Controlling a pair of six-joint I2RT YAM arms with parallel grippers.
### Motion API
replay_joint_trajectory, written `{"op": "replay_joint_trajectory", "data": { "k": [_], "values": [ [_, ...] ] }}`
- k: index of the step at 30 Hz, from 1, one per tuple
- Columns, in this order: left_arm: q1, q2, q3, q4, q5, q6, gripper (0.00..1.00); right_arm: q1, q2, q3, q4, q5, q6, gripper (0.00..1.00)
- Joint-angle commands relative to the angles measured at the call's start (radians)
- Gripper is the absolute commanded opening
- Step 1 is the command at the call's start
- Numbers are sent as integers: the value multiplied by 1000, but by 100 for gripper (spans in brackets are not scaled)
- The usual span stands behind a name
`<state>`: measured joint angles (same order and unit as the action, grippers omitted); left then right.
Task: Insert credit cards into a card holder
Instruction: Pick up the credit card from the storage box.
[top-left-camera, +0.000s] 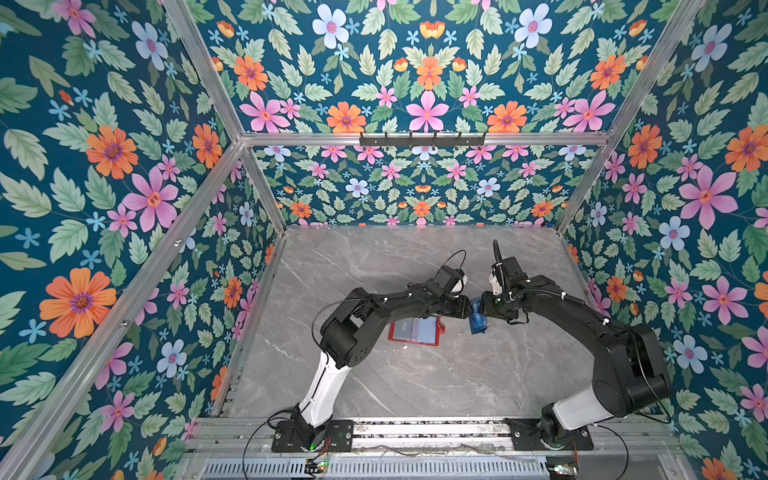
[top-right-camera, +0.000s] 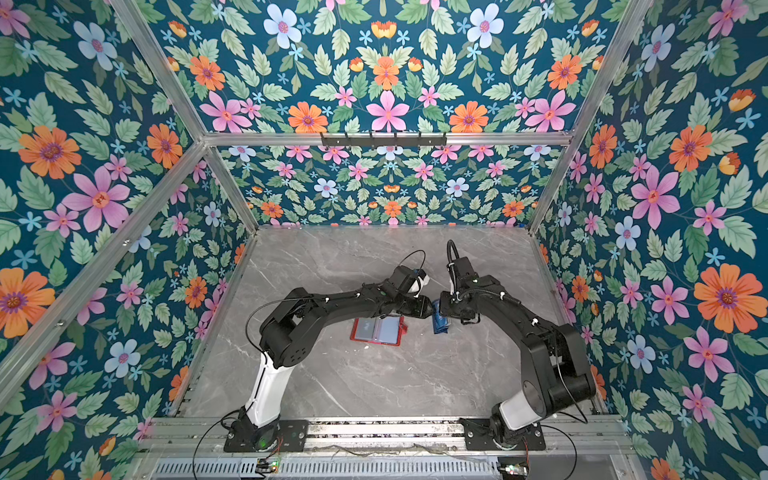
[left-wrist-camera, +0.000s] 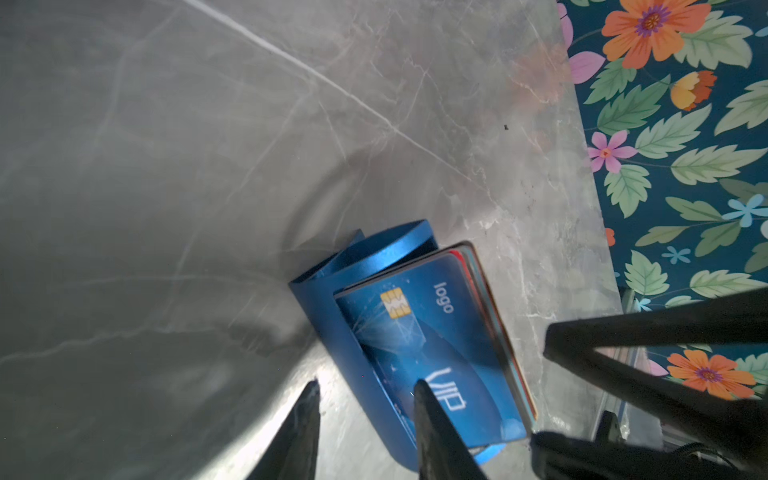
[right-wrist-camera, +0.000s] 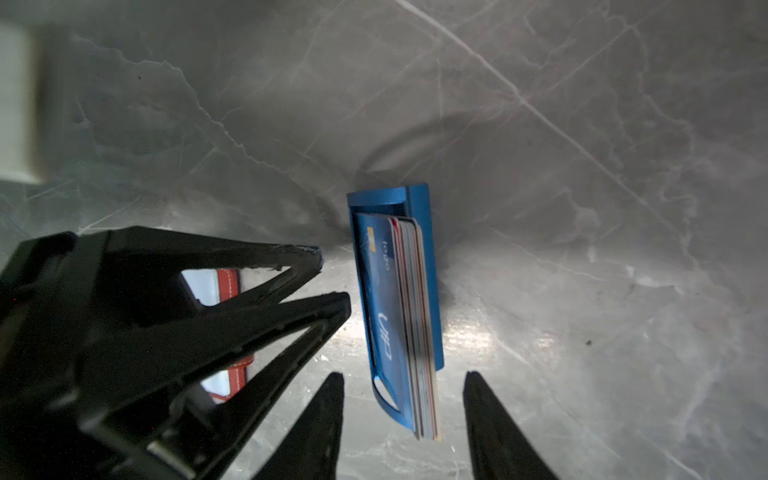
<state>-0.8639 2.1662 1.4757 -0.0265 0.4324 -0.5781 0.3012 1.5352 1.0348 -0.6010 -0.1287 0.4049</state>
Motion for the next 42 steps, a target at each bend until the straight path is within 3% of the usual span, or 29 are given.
{"op": "replay_joint_trajectory", "data": {
  "k": [1,26,42],
  "values": [
    [0,12,12,-9,18,-17,38,-6,17,11,7,-14,-12,48],
    [-1,52,1,-10,17,-47,30,-13,205,102,-43,12,-23,44],
    [-3,31,-32,-10,-20,-55,28,-13,233,125,-92,77,-48,40]
  ]
}}
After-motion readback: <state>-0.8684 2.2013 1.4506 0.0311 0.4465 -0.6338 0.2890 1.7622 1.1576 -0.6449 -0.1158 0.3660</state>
